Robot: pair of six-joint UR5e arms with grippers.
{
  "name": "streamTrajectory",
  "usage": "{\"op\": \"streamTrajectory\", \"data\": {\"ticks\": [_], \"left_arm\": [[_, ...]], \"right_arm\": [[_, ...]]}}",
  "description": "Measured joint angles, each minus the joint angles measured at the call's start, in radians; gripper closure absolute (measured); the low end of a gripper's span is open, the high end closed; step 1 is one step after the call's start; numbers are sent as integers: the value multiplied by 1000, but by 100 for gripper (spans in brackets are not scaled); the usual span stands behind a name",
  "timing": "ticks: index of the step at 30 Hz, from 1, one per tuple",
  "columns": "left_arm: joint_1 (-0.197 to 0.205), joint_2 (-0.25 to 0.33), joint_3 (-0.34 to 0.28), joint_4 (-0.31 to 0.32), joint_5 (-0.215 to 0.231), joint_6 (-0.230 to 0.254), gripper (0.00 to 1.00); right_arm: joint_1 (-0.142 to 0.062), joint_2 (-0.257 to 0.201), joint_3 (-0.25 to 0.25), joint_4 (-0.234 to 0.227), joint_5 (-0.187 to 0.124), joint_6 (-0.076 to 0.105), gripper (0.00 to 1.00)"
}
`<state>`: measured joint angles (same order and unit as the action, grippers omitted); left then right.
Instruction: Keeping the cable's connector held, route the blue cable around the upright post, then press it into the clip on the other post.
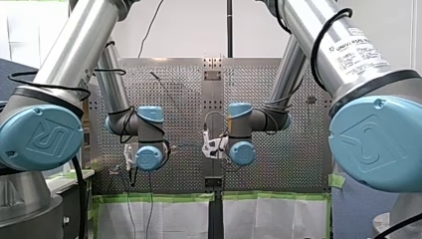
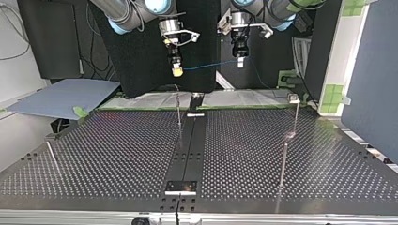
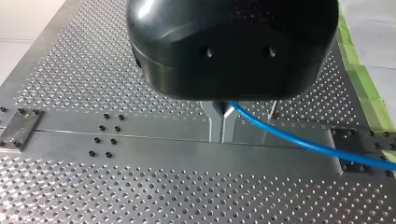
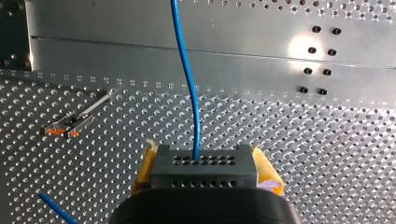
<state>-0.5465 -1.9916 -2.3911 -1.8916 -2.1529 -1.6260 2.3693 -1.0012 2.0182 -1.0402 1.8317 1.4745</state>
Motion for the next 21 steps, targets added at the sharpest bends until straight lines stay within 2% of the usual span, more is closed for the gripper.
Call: {"op": "streamTrajectory", "data": {"ticks": [9, 21], "left_arm": [[2, 0, 0, 0, 1, -1, 100], [5, -27, -2, -26, 2, -6, 100]], "right_arm": [[0, 0, 0, 0, 0, 0, 100], [0, 0, -1, 0, 0, 0, 100]]}}
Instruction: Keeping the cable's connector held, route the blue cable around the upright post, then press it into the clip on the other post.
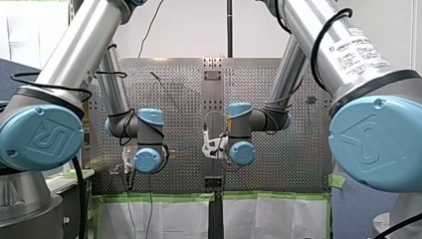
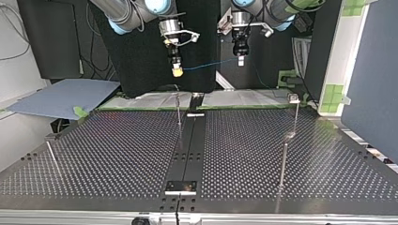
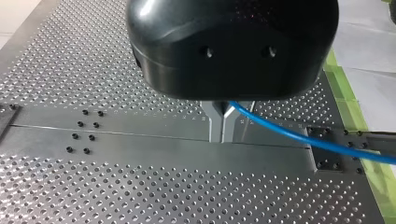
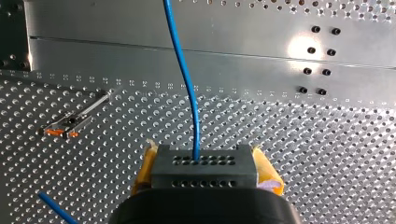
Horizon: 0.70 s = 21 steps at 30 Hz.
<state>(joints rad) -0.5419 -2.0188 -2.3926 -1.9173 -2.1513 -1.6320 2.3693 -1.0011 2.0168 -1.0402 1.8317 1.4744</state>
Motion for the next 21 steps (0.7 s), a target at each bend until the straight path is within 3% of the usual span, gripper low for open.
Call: {"op": "streamTrajectory", "data": {"ticks": [14, 21], "left_arm": [[0, 0, 0, 0, 0, 0, 100], [0, 0, 0, 0, 0, 0, 100]], "right_arm": [[-1, 2, -2, 1, 2, -2, 100], [-7, 51, -52, 51, 35, -17, 100]]}}
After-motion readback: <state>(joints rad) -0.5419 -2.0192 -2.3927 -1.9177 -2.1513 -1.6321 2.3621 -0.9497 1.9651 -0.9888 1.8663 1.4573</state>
